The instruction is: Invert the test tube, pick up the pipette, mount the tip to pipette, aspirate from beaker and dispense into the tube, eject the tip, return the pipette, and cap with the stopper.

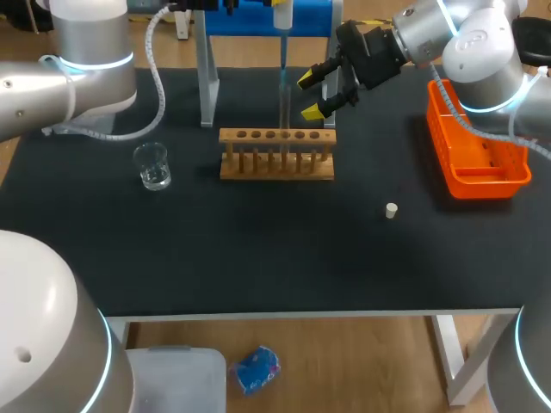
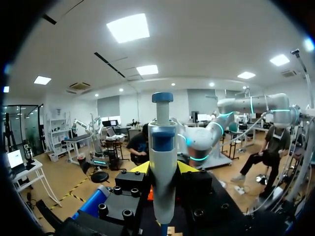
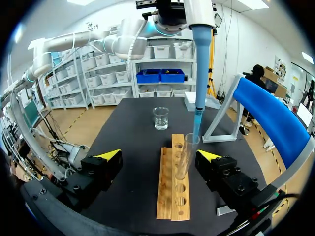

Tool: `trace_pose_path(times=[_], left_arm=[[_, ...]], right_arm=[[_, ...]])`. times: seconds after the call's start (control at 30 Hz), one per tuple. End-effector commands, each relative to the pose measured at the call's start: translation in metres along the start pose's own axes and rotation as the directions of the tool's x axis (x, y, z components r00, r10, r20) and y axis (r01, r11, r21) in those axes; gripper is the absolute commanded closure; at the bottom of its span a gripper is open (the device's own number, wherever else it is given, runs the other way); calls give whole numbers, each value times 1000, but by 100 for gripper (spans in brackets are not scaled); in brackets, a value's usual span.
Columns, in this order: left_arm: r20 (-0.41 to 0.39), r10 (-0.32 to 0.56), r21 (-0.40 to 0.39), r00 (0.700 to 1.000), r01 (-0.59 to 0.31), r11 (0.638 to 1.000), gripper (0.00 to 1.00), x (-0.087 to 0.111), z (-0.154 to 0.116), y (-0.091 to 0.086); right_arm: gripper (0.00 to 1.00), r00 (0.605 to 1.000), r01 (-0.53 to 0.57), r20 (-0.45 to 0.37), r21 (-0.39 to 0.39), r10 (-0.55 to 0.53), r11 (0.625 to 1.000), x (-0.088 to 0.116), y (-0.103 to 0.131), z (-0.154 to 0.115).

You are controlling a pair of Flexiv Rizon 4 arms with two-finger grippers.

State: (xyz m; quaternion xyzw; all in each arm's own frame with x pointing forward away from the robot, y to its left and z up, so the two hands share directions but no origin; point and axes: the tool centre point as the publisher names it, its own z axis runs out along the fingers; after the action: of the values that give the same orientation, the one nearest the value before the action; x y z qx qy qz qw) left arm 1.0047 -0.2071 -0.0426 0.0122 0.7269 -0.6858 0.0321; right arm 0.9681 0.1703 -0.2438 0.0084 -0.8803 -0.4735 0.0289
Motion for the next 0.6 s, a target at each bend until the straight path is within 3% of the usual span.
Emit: trace_pose_path(times=[0.03, 0.6], left_arm=[[-3, -8, 3, 1000, 8, 1000, 100, 3, 2, 0], [-7, -34, 24, 999, 35, 999, 100, 13, 7, 4]], right_arm=[[0, 1000, -1, -2, 4, 1, 1000, 0, 1, -1], [0, 1000, -1, -2, 4, 1, 1000, 0, 1, -1]])
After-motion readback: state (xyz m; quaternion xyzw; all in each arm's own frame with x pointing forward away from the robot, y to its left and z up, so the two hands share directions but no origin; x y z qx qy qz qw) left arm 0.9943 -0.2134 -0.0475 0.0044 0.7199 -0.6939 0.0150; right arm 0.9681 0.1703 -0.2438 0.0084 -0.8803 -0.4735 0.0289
